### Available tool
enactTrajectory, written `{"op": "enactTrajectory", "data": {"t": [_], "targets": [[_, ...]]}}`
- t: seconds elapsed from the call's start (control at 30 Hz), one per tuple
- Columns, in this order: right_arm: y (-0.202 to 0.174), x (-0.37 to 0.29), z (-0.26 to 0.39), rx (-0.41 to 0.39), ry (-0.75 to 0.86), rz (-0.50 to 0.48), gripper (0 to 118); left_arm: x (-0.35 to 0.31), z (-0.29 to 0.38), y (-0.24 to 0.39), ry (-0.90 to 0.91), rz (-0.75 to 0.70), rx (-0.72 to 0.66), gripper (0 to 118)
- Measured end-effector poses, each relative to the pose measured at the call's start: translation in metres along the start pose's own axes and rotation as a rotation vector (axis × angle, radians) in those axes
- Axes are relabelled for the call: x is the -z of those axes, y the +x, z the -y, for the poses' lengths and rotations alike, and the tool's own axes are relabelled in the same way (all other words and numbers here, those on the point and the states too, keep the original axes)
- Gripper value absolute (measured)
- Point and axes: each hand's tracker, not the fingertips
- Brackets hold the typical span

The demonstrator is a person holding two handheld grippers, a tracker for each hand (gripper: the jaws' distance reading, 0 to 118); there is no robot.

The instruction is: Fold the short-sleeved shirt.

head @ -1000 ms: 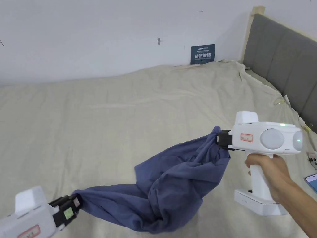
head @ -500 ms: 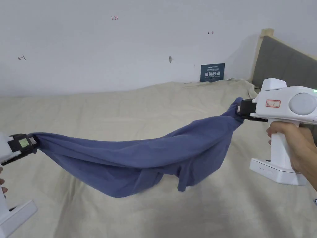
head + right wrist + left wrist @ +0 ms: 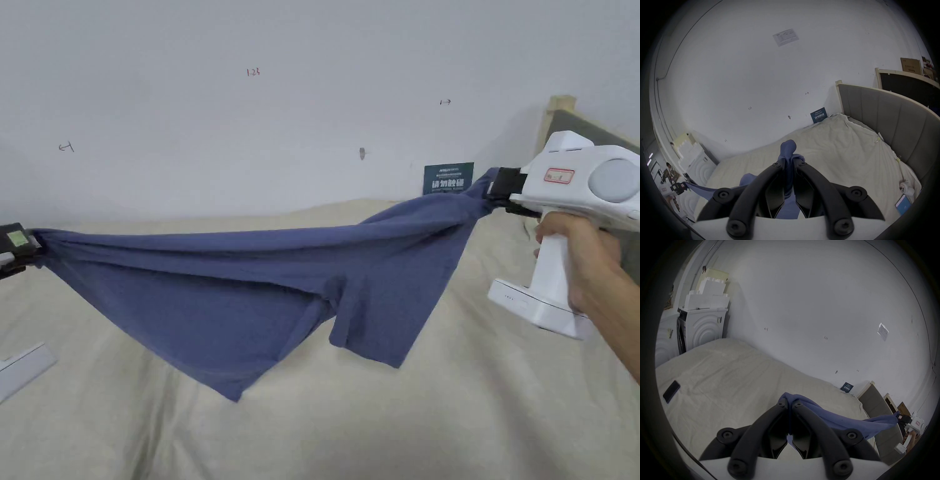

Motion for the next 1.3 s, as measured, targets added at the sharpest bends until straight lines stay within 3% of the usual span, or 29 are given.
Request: {"op": "enactTrajectory", "data": {"t": [0.33,0.57,0.93,1.3], "targets": [[0.008,0.018,0.043,-0.064,-0.014,0.054,6,0.021,0.032,0.002,-0.021,-0.016,0.106,0],[0.066,0.029,0.127,-0.084,-0.152,0.117,7,0.026,0.13,-0.033,-0.171,-0.057,0.076,0],[0.134,-0.043,0.278,-0.042,-0.356,0.194,7,-0.043,0.28,-0.108,-0.396,-0.155,-0.036,0],[0.141,-0.127,0.33,-0.061,-0.391,0.214,6,-0.106,0.335,-0.129,-0.472,-0.198,-0.001,0]]}}
